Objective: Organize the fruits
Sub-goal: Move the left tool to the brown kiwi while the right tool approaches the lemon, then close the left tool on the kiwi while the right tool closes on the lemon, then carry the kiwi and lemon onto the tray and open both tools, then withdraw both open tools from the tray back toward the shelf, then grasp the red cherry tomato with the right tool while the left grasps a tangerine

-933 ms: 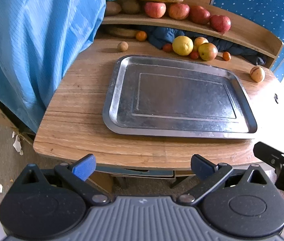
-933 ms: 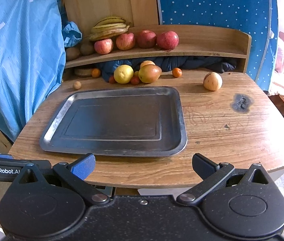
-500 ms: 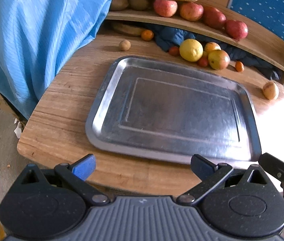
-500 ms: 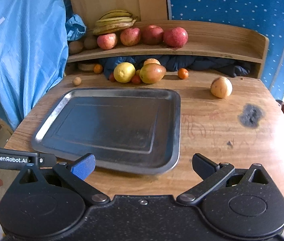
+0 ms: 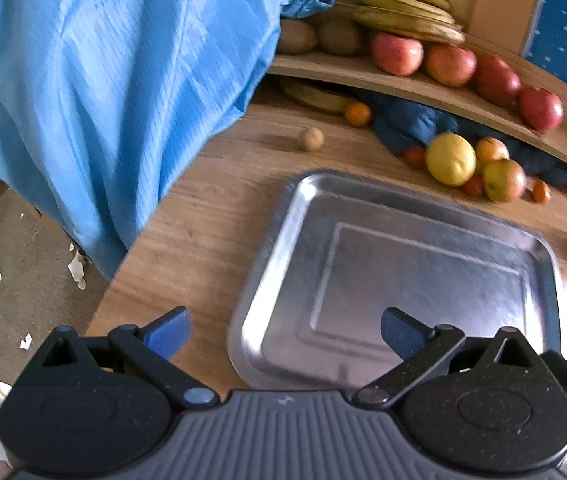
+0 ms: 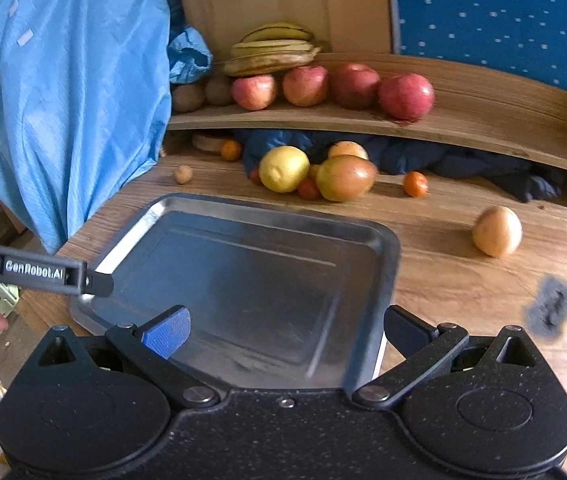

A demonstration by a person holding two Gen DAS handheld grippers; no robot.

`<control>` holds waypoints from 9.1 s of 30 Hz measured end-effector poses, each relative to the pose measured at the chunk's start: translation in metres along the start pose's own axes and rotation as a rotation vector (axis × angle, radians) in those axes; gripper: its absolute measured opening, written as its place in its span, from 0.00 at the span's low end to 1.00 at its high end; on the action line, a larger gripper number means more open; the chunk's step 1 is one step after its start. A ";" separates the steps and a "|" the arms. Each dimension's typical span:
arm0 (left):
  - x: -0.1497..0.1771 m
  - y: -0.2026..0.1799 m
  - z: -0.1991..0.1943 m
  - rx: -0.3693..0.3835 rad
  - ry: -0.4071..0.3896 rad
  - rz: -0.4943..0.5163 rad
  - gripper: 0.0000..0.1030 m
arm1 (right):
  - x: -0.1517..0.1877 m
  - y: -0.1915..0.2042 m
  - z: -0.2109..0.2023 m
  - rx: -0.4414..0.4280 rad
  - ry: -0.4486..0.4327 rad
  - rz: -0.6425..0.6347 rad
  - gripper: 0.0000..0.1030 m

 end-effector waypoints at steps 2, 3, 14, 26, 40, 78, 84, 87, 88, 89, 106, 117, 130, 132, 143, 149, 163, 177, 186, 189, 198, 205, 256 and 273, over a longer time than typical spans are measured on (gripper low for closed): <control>-0.013 0.002 0.009 0.008 0.002 0.008 1.00 | -0.005 0.002 0.008 -0.007 0.000 -0.001 1.00; -0.020 0.002 0.015 0.015 0.004 0.015 1.00 | -0.008 0.003 0.012 -0.008 0.001 0.000 1.00; -0.078 -0.011 0.077 0.106 0.076 0.095 1.00 | -0.045 0.016 0.066 0.029 0.052 0.010 1.00; -0.117 -0.015 0.128 0.149 0.109 0.118 1.00 | -0.095 0.024 0.116 0.128 0.055 -0.056 1.00; -0.140 -0.024 0.157 0.168 0.131 0.123 1.00 | -0.131 0.018 0.164 0.191 0.050 -0.091 0.97; -0.138 -0.076 0.162 0.368 0.125 0.165 0.26 | -0.128 0.001 0.203 0.256 0.112 -0.032 0.67; -0.135 -0.078 0.164 0.371 0.128 0.170 0.25 | -0.130 0.001 0.205 0.254 0.098 -0.035 0.58; -0.133 -0.077 0.161 0.371 0.131 0.176 0.25 | -0.130 0.001 0.205 0.254 0.095 -0.030 0.57; -0.134 -0.076 0.160 0.369 0.132 0.177 0.25 | -0.129 0.000 0.204 0.260 0.091 -0.027 0.57; -0.133 -0.076 0.159 0.367 0.133 0.177 0.25 | -0.129 0.001 0.204 0.259 0.090 -0.025 0.57; -0.120 -0.062 0.122 0.331 0.090 0.150 0.25 | -0.130 0.021 0.169 0.197 0.010 -0.043 0.57; -0.096 -0.044 0.090 0.292 0.071 0.106 0.25 | -0.112 0.040 0.137 0.099 -0.008 -0.080 0.57; -0.056 -0.010 0.058 0.219 0.081 0.034 0.25 | -0.070 0.083 0.104 -0.071 0.017 -0.180 0.57; -0.050 -0.007 0.054 0.214 0.081 0.026 0.25 | -0.063 0.088 0.100 -0.094 0.023 -0.197 0.57; -0.021 0.003 0.041 0.199 0.095 0.011 0.25 | -0.034 0.112 0.082 -0.177 0.051 -0.257 0.57; -0.012 0.001 0.039 0.189 0.108 0.034 0.25 | -0.024 0.114 0.076 -0.186 0.069 -0.236 0.57; -0.004 -0.001 0.034 0.175 0.113 0.051 0.36 | -0.021 0.114 0.069 -0.191 0.058 -0.207 0.59; 0.006 0.002 0.008 0.178 0.103 0.073 0.84 | -0.015 0.106 0.046 -0.190 0.054 -0.196 0.86; 0.020 0.007 -0.011 0.152 0.123 0.153 0.93 | -0.001 0.093 0.028 -0.160 0.071 -0.177 0.99; 0.026 0.006 -0.015 0.145 0.138 0.184 0.95 | 0.003 0.088 0.021 -0.136 0.083 -0.172 0.99; 0.032 -0.004 -0.018 0.092 0.160 0.254 0.97 | 0.020 0.058 0.005 -0.028 0.138 -0.123 0.99; 0.022 -0.009 -0.015 0.070 0.157 0.284 0.98 | 0.024 0.036 0.007 0.037 0.160 -0.060 0.99; -0.129 -0.069 0.114 0.215 0.161 0.295 0.99 | -0.077 0.028 0.112 0.130 0.168 -0.045 0.99; -0.169 -0.094 0.164 0.238 0.156 0.285 0.99 | -0.128 0.028 0.162 0.089 0.110 -0.015 0.99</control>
Point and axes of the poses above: each gripper's, at about its wrist camera, not at the fingertips, and z roughly the way its jaws point, y to its left, x to its underside, the point moved 5 cm from there along z, roughly the way its jaws point, and after that the axes turned 13 degrees about -z, right-handed, at the moved point
